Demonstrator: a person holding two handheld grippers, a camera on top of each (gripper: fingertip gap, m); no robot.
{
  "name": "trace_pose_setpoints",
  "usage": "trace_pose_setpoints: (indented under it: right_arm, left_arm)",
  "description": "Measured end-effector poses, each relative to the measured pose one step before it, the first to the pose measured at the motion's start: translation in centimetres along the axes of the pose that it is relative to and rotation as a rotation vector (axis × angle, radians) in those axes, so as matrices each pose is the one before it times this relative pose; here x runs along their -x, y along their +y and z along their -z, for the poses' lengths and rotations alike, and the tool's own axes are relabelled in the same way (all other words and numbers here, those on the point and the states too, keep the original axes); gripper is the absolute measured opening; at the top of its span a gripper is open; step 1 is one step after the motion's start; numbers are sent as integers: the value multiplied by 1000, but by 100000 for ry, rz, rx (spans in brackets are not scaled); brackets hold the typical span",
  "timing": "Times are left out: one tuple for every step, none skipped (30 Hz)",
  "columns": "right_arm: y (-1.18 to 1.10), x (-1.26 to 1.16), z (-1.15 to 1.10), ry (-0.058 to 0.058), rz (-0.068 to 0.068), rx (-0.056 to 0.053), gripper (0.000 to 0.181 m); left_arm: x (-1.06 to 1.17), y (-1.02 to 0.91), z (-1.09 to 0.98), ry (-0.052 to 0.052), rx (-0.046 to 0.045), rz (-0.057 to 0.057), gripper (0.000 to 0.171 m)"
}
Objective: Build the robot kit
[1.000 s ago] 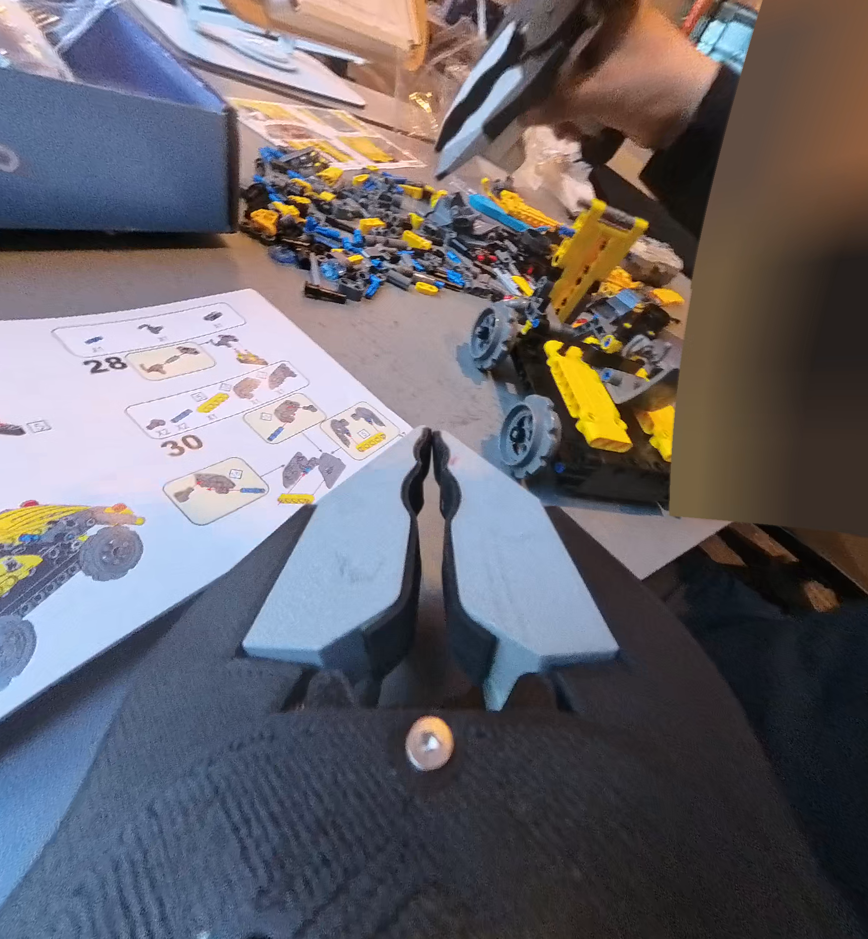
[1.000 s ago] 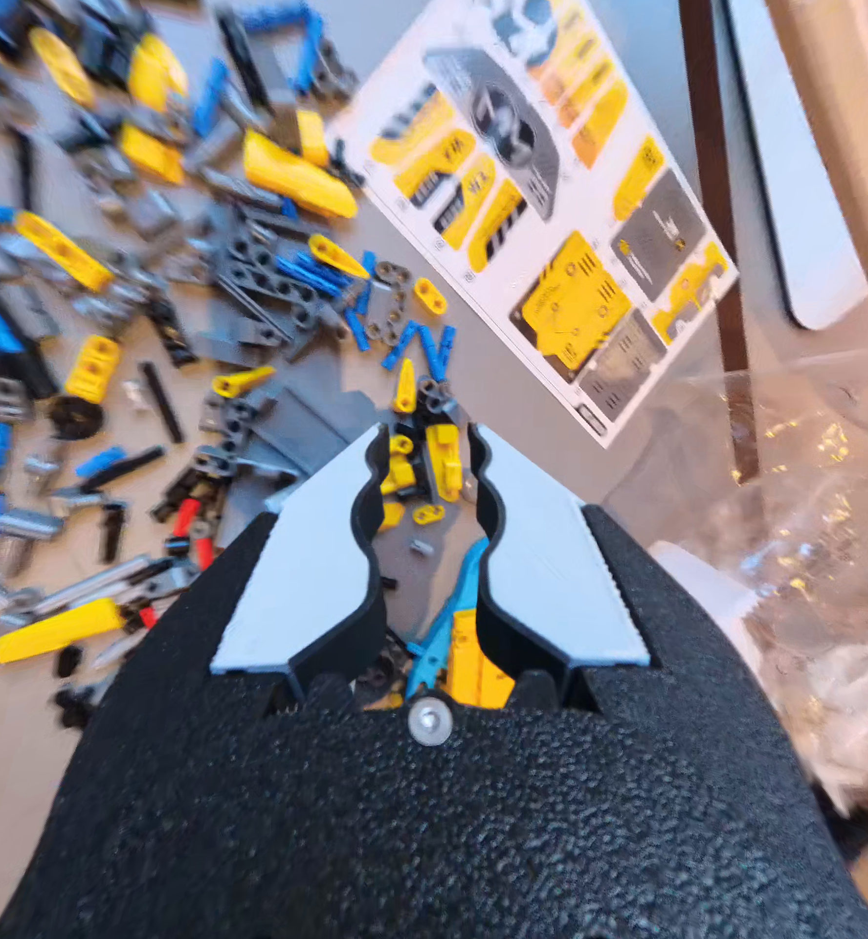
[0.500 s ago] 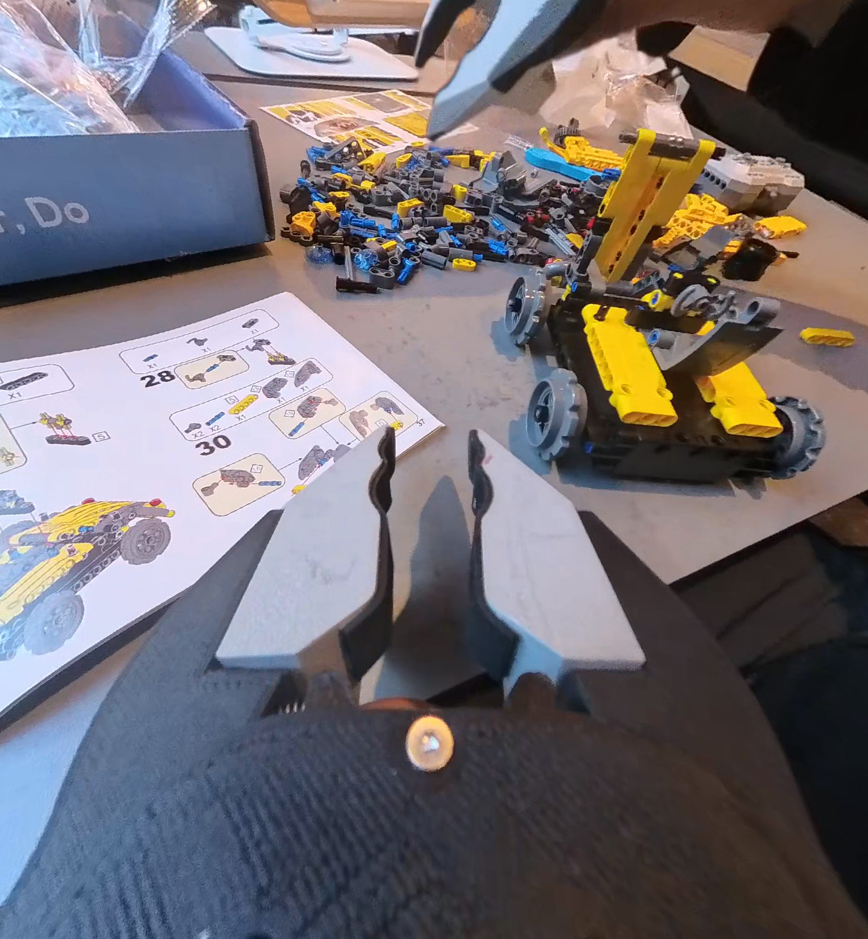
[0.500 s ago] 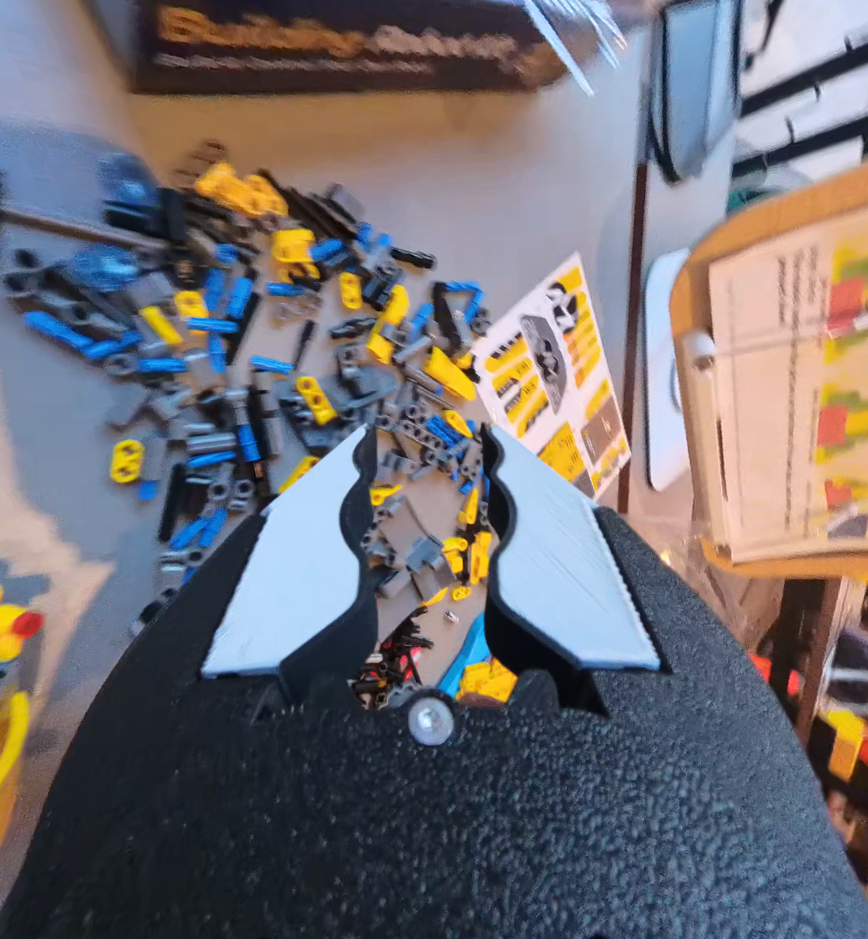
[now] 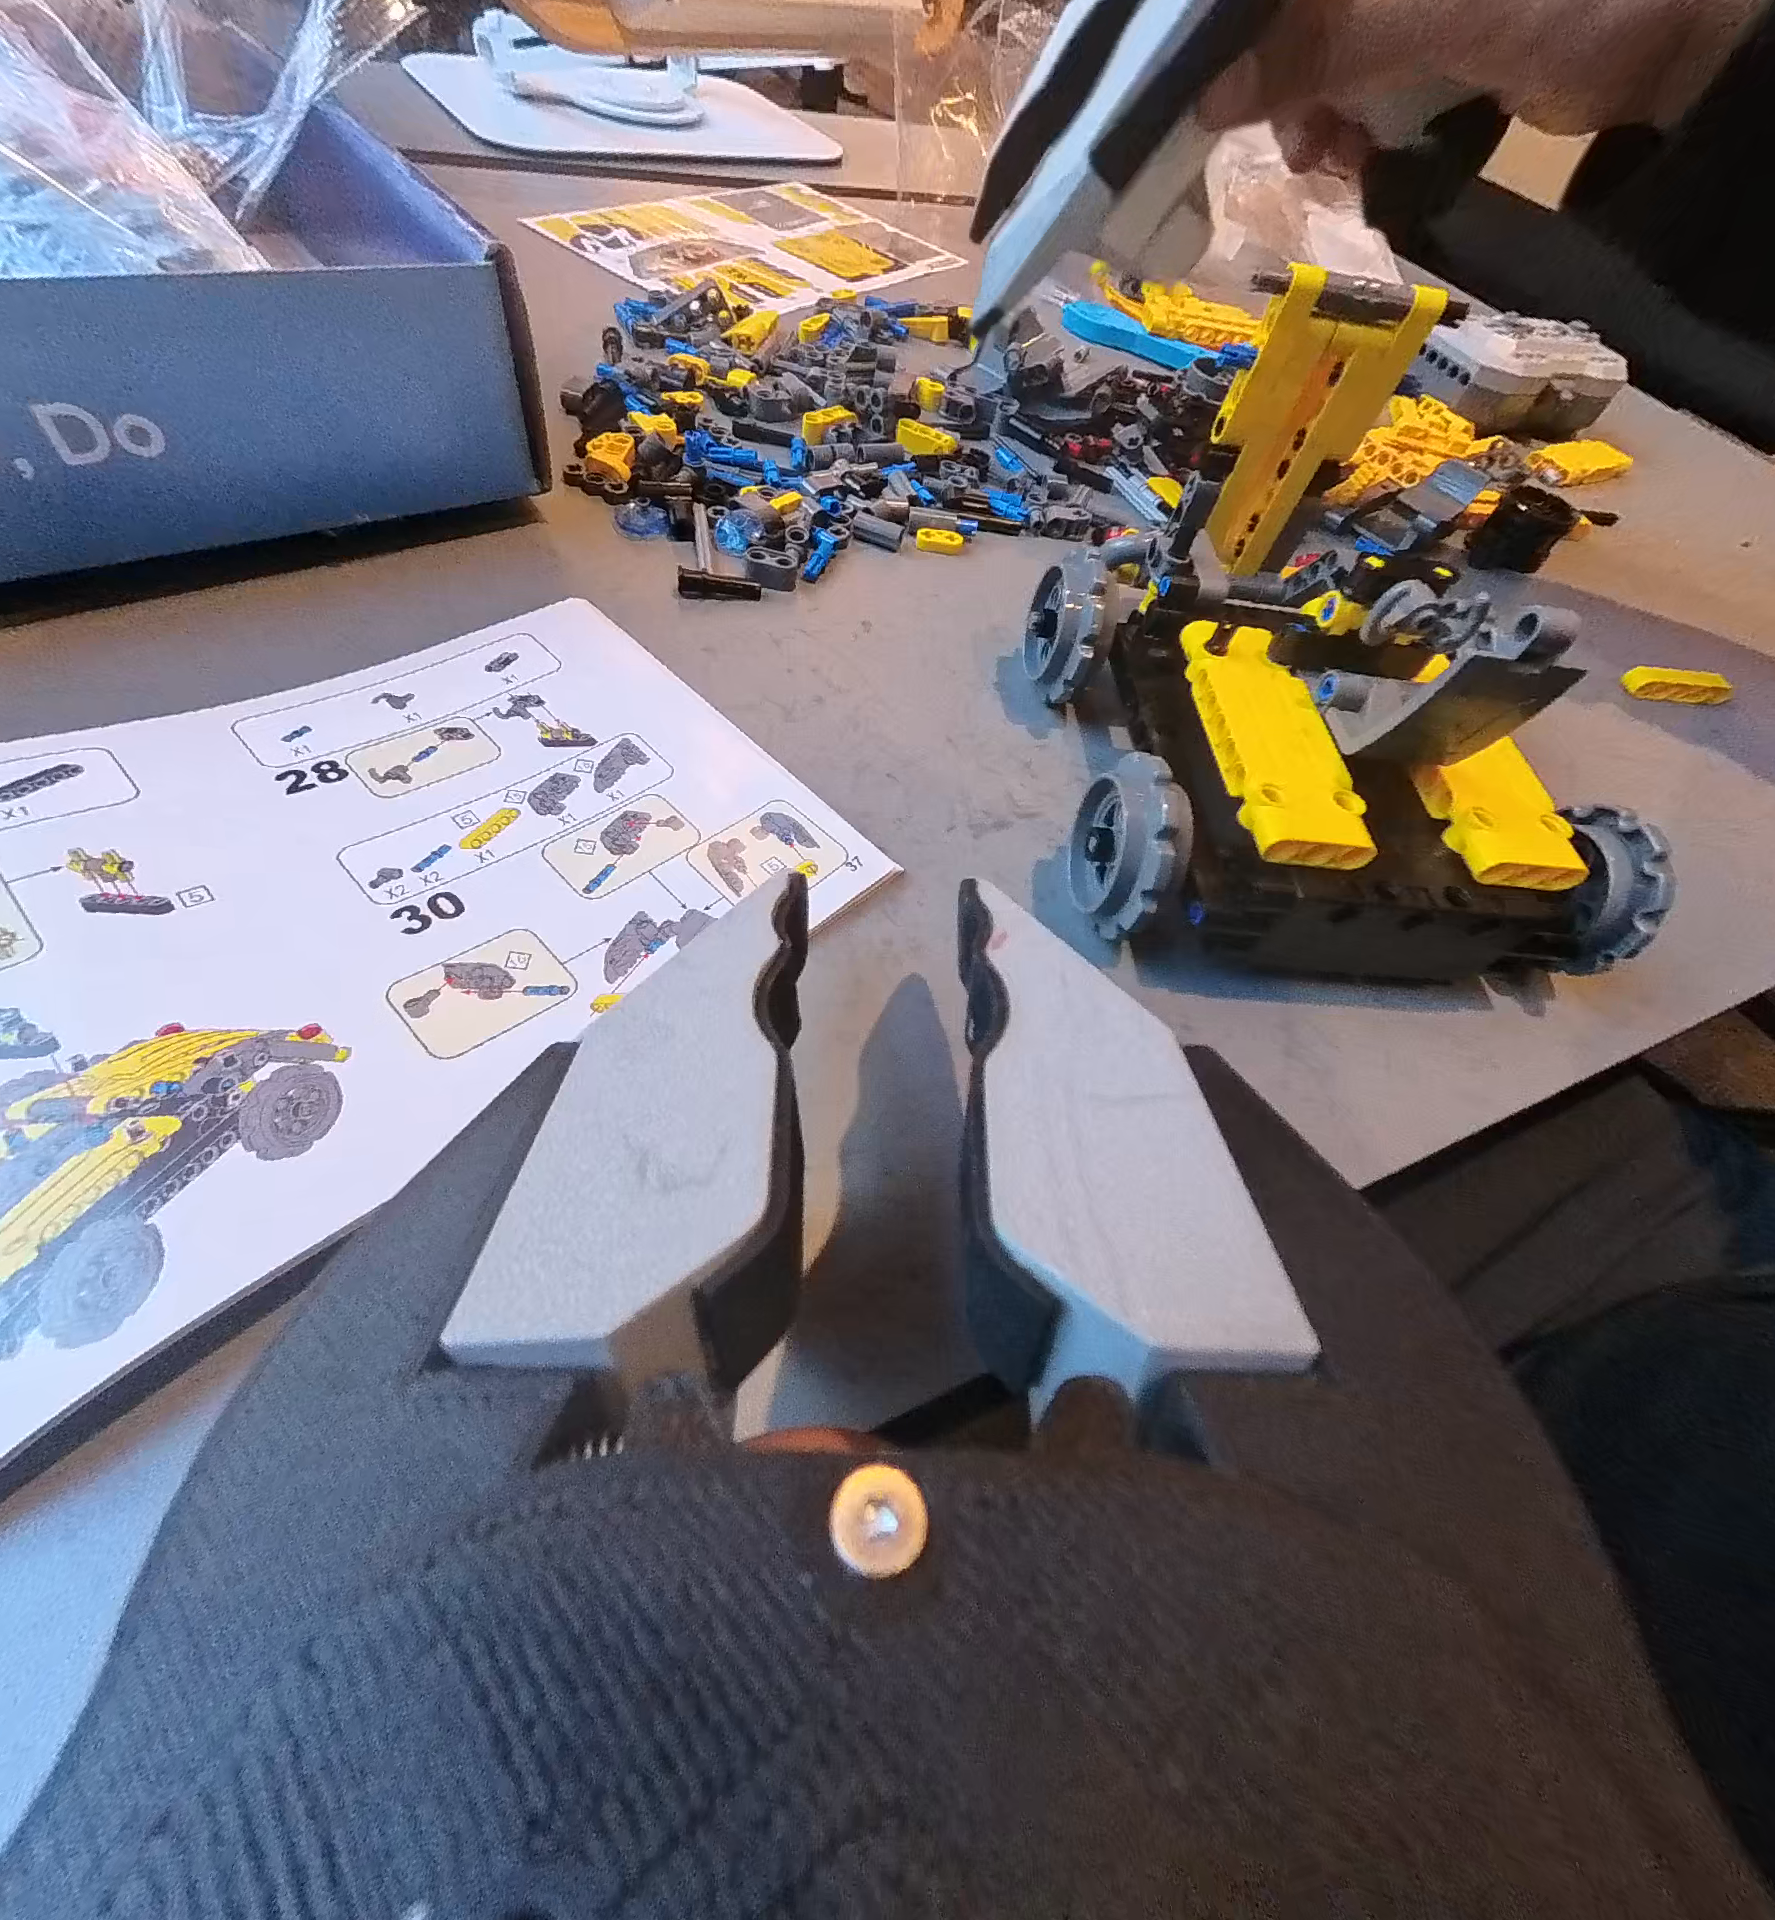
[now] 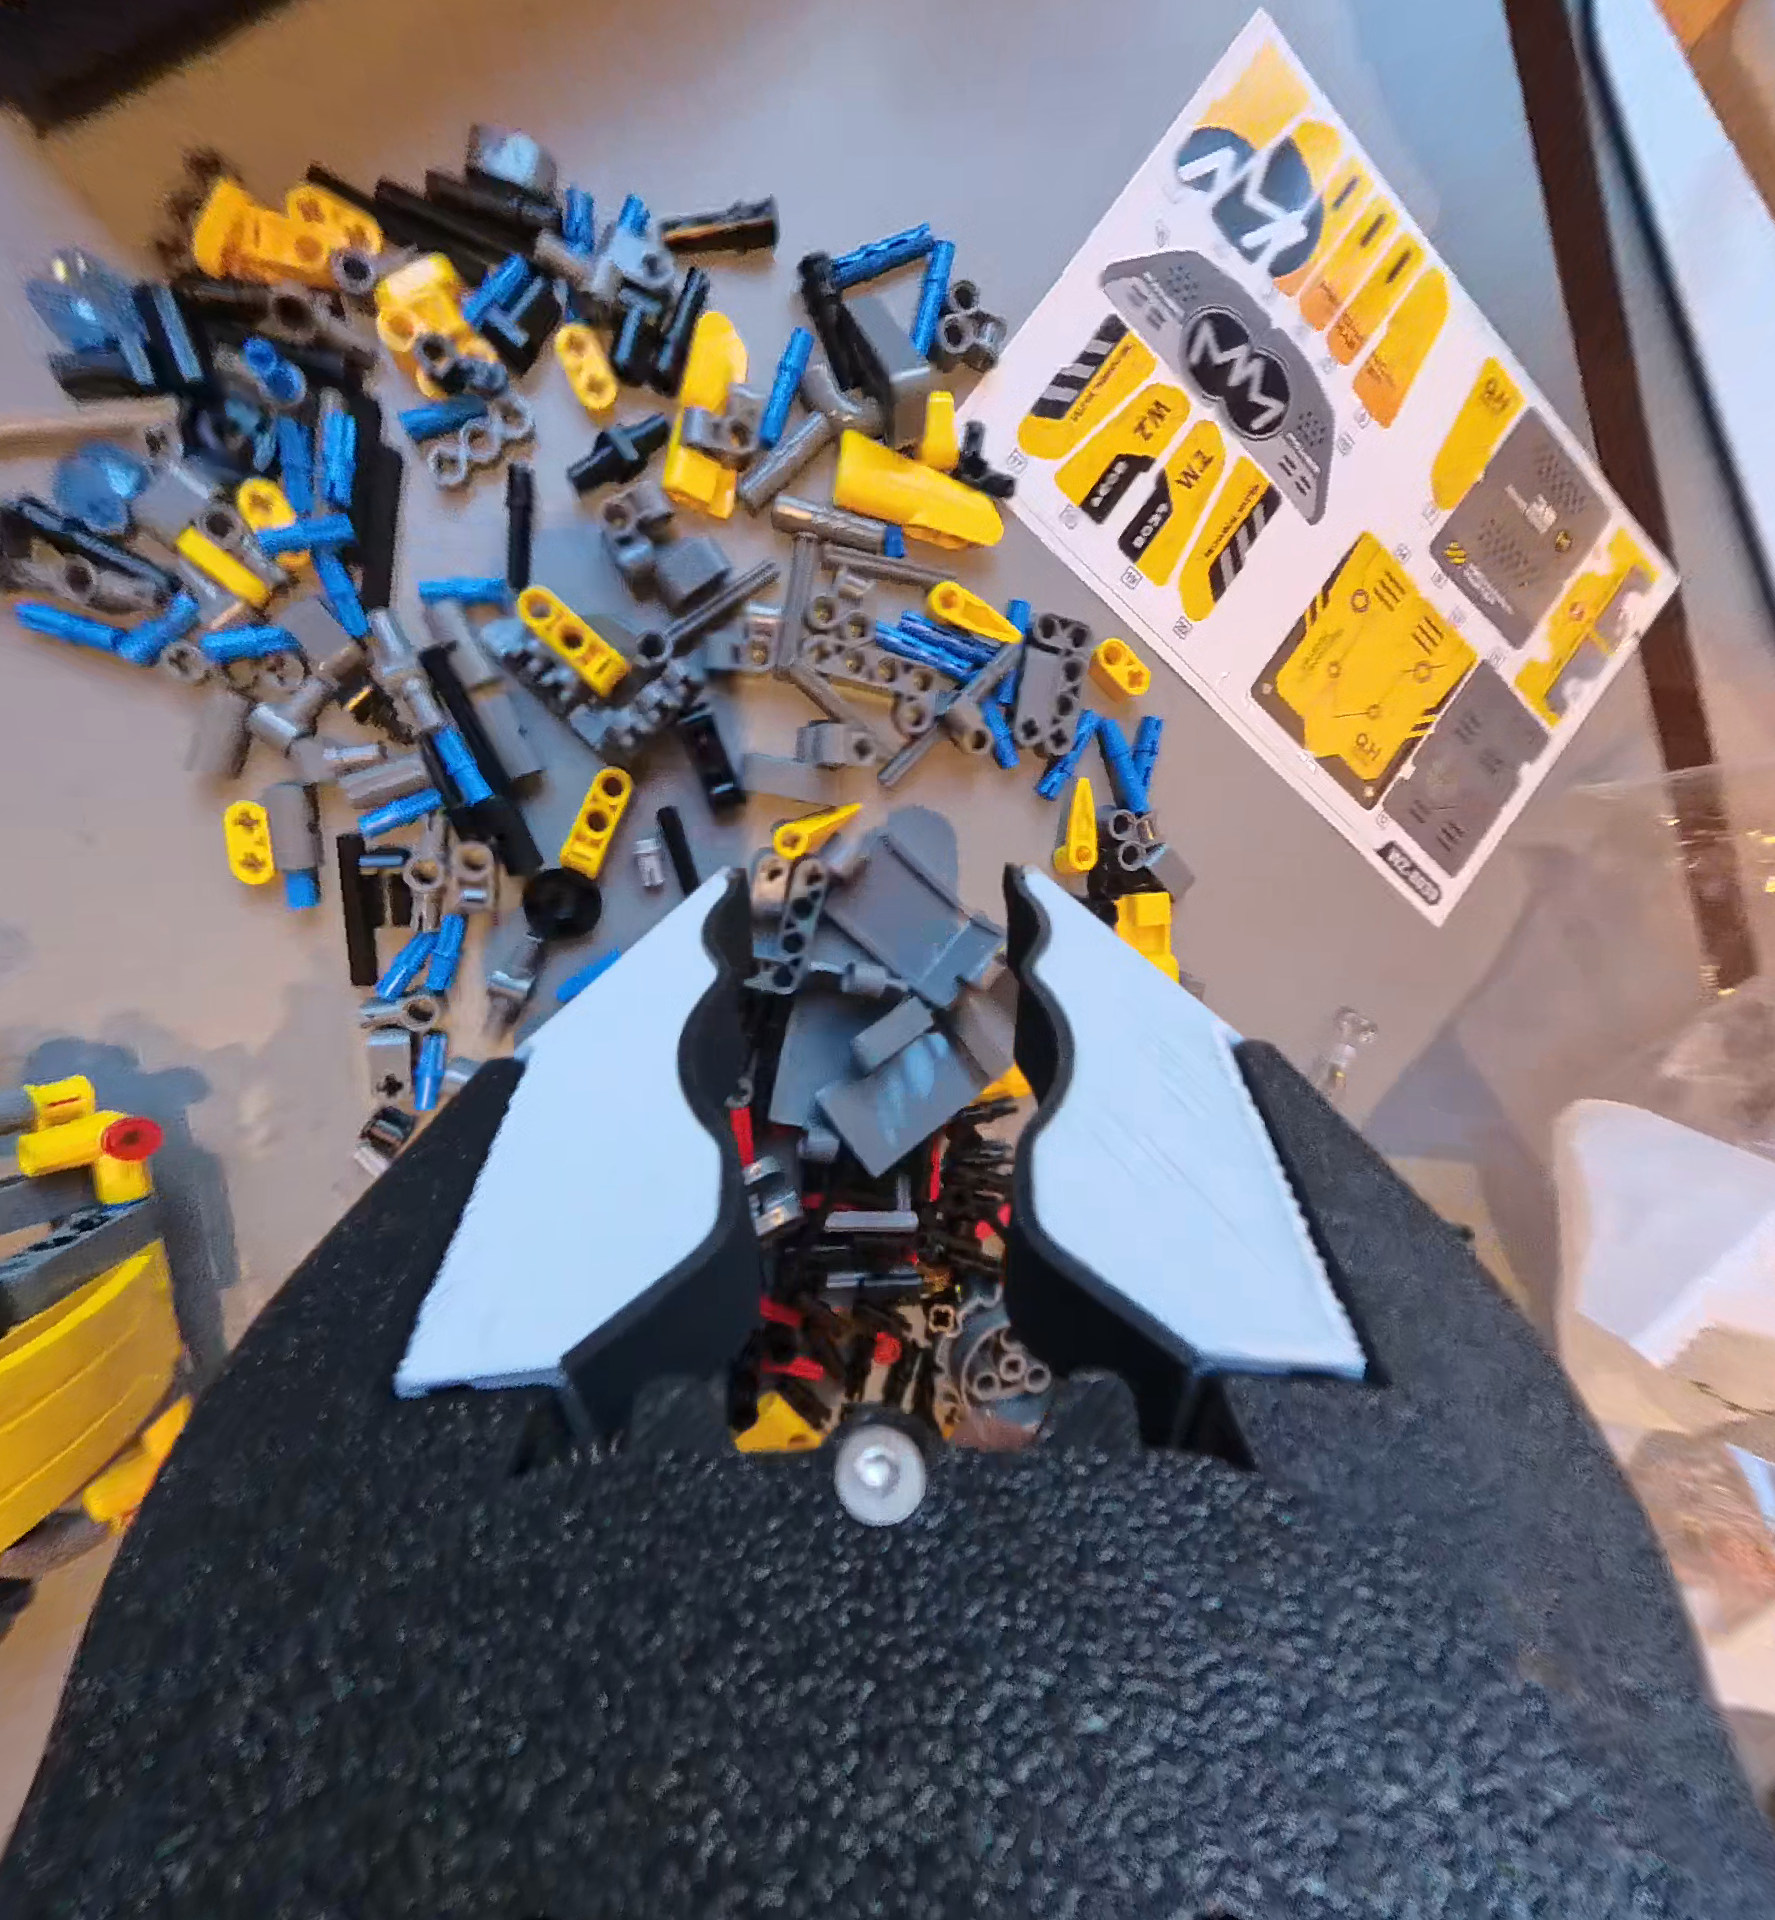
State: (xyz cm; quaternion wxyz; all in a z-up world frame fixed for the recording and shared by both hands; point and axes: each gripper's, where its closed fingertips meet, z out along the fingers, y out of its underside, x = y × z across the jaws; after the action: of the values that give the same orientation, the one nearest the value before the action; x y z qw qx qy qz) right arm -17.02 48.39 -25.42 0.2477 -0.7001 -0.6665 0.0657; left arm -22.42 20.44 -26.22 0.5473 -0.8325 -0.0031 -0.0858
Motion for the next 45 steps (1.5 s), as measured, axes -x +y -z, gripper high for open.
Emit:
trace_pose_setpoints:
  right_arm:
    - [-161,-663,-35,-2308,-4092,-972,46]
    - [-250,-1034,7,-1427,-4029,-1268,40]
    - [-308,-1202,37,-1259,-3944,-1524,27]
    - [-332,-1235,12,-1222,-4155,-1278,17]
    - [-362,-1021,-93,-1520,-3836,-718,15]
    - [-368,-624,-215,-2201,-2515,-143,16]
    - [-335,-198,-315,-2751,-965,325,17]
    - [-285,25,-416,-2202,414,707,17]
    - [-167,166,-486,-1579,2176,1284,12]
    - [-6,261,-529,-1454,3574,1979,5]
    - [155,14,-528,7,3445,2609,3]
    - [259,-310,-464,1425,2806,2906,3]
    - [279,-233,-372,431,2743,2405,5]
    - [152,154,-288,-2009,3533,1094,9]
    - [82,168,-203,-1705,4028,27,10]
    - [160,-190,-135,692,3455,235,10]
    - [160,-154,-98,680,2868,477,10]
    - [92,38,-103,-214,2497,217,10]
    - [93,-101,-105,959,2270,576,9]
    - [125,-269,-143,2203,2627,1305,9]
    - [119,-206,-193,2023,2784,1412,8]
    - [40,-83,-233,1056,2106,1165,8]
    - [91,-37,-280,345,1139,1553,8]
    - [119,12,-324,-179,892,1751,9]
    - [-14,76,-274,-494,1096,797,10]
    - [-220,-23,-103,-35,743,-748,8]
    - [-159,-6,-34,-528,-59,-414,7]
    - [-44,-44,-12,-338,-162,55,6]
    - [-13,-61,-21,253,100,-77,5]
    - [-27,-26,-14,479,339,-320,5]
    - [-3,33,10,510,693,-417,6]
    - [-33,193,43,-55,1233,-646,5]
    - [29,314,35,-555,1531,-312,3]
    - [130,155,8,594,1418,341,4]
    - [13,92,45,934,1156,-379,3]
    - [-106,214,51,-249,460,-1270,3]
    - [-90,251,12,-1136,-612,-1094,3]
    - [4,99,-41,-1022,-1443,-476,4]
    - [12,-1,-30,-1085,-1893,-326,4]
    - [14,8,-19,-1541,-2448,-311,4]
    - [32,7,-23,-1921,-2808,-193,4]
    - [12,6,-19,-1787,-2244,-124,4]
    - [7,11,-14,-1453,-1467,-337,4]
    - [4,31,-6,-1227,-1149,-514,4]
    - [9,40,-10,-1263,-1198,-482,4]
  left_arm:
    - [-2,-8,-4,17,-58,2,25]
    - [0,8,10,13,-62,-28,25]
    - [-8,-8,3,84,-85,-63,25]
    - [2,-7,13,79,-98,-75,25]
    - [-1,4,8,45,-94,-75,25]
    - [7,-14,-5,19,-92,-4,25]
    - [-5,-24,-17,90,-137,49,25]
    - [-3,-18,-28,161,-127,50,25]
    - [-4,-25,-21,217,-101,68,25]
    - [-1,-15,-17,183,-121,104,25]
    - [-13,-13,14,229,-128,118,25]
    - [-9,-11,24,243,-132,166,25]
    - [8,1,33,138,-35,264,25]
    - [7,7,19,103,51,246,25]
    - [4,4,23,103,-5,124,25]
    - [2,-1,11,77,-16,90,25]
    - [5,-6,4,98,-17,149,25]
    - [-1,-7,-6,76,-3,151,25]
    - [-4,-10,-8,123,-27,110,25]
    - [-7,-11,-1,153,-65,74,25]
    - [9,-6,-12,112,-53,100,25]
    - [-9,-8,-2,110,-45,48,25]
    - [0,-8,-10,99,-111,-35,25]
    - [9,-8,-4,-46,-59,-29,25]
    - [7,10,-3,-21,6,-35,25]
    - [-1,-1,5,-28,-42,-80,25]
    - [-1,2,6,-37,-22,-63,25]
    - [7,-4,-2,-55,-29,14,25]
    - [2,-7,-3,-23,-47,24,25]
    - [3,2,0,-5,-80,-31,24]
    - [16,-9,5,3,-83,-109,24]
    - [-3,9,3,52,-29,-46,24]
    - [3,-11,-1,74,-62,92,24]
    - [-1,0,10,70,-107,145,24]
    - [3,-17,6,101,-121,158,24]
    - [-10,-3,10,140,-121,138,24]
    - [-11,-8,13,87,-104,98,24]
    - [-2,-6,6,38,-63,71,24]
    - [-1,-3,-9,-1,5,37,24]
    - [1,6,-7,-56,58,-29,24]
    - [-11,10,0,-32,53,-63,24]
    - [0,-4,-2,3,-29,-12,25]
    - [4,-4,7,27,-49,18,24]
    - [-2,-1,2,60,0,53,24]
    - [5,-3,3,47,-4,108,24]
